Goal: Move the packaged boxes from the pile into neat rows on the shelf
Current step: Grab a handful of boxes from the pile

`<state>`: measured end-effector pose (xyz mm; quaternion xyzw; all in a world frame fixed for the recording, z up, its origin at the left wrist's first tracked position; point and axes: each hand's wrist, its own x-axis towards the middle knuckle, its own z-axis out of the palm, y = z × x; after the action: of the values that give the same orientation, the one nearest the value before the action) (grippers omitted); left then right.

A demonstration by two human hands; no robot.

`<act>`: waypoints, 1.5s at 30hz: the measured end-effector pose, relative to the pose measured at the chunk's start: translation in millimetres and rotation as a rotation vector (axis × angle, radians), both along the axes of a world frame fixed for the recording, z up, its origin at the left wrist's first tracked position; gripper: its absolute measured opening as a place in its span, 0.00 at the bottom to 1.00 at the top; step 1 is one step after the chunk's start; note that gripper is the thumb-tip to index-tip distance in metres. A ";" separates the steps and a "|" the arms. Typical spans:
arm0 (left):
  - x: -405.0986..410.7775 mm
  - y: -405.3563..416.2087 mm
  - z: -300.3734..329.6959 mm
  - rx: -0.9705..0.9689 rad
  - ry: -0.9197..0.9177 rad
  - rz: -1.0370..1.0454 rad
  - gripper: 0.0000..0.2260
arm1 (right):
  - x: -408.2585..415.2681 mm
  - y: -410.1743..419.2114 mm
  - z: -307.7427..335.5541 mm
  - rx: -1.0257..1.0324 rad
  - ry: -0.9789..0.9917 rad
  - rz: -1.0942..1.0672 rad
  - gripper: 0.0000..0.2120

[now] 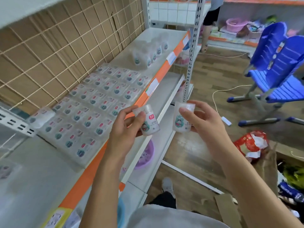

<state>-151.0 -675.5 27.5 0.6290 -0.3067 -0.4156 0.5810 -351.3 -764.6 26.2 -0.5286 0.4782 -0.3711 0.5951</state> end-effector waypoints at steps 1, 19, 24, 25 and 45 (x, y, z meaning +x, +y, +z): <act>3.5 -15.8 -0.3 -0.003 -0.012 0.003 0.15 | 3.6 -16.6 -1.0 -0.002 0.000 0.003 0.17; 19.6 -265.8 27.2 -0.061 -0.173 0.160 0.16 | 43.5 -296.4 12.8 -0.085 -0.014 0.214 0.20; -5.9 -336.7 24.8 -0.077 -0.148 0.367 0.17 | 46.8 -393.4 18.5 -0.141 0.025 0.393 0.20; -11.2 -347.1 24.7 -0.078 -0.147 0.402 0.18 | 46.2 -408.5 20.9 -0.149 0.035 0.425 0.19; 48.6 -430.3 52.0 0.120 -0.566 0.570 0.22 | 131.0 -544.8 51.8 -0.203 0.022 0.670 0.19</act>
<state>-102.5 -1105.8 79.5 0.8112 -0.2431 -0.0652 0.5278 -220.4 -1309.4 78.0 -0.7167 0.2450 -0.1953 0.6231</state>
